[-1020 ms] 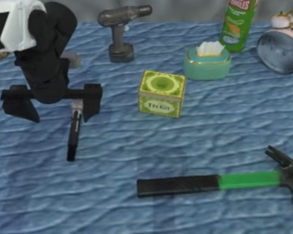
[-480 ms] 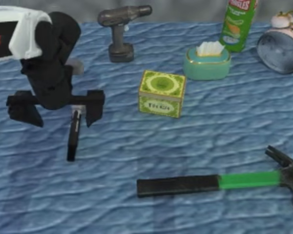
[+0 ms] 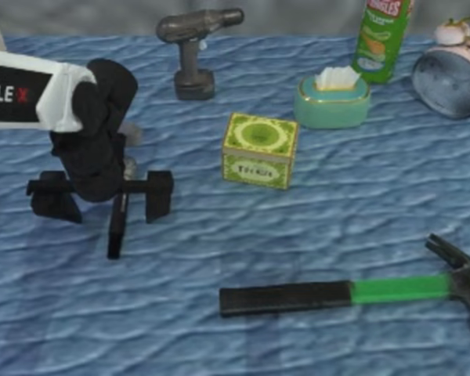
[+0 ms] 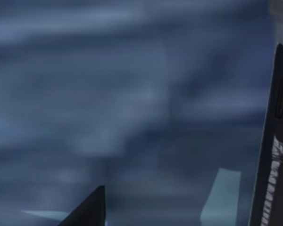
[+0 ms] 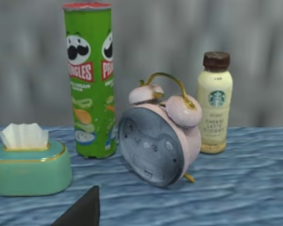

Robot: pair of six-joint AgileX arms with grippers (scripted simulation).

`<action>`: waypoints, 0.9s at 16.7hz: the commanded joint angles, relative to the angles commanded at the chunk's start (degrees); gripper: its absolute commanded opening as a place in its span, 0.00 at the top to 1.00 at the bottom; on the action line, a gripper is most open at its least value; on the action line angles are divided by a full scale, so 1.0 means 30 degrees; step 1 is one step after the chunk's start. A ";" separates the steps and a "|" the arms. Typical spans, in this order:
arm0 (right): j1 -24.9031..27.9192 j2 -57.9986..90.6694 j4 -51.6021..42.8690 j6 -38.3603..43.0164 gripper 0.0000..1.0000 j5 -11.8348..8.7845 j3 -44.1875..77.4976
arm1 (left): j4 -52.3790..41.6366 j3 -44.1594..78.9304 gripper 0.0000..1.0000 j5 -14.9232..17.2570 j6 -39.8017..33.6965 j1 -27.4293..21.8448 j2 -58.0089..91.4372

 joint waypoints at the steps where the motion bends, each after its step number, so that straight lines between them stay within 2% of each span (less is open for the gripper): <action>1: 0.0000 0.0000 0.0000 0.0000 0.00 0.0000 0.0000 | 0.0000 0.0000 0.00 0.0000 0.0000 0.0000 0.0000; 3: 0.0000 0.0000 0.0000 0.0000 0.00 0.0000 0.0000 | 0.0000 0.0000 0.00 0.0000 0.0000 0.0000 0.0000; 15: 0.0000 0.0000 0.0000 0.0000 0.00 0.0000 0.0000 | 0.0000 0.0000 0.90 0.0000 0.0000 0.0000 0.0000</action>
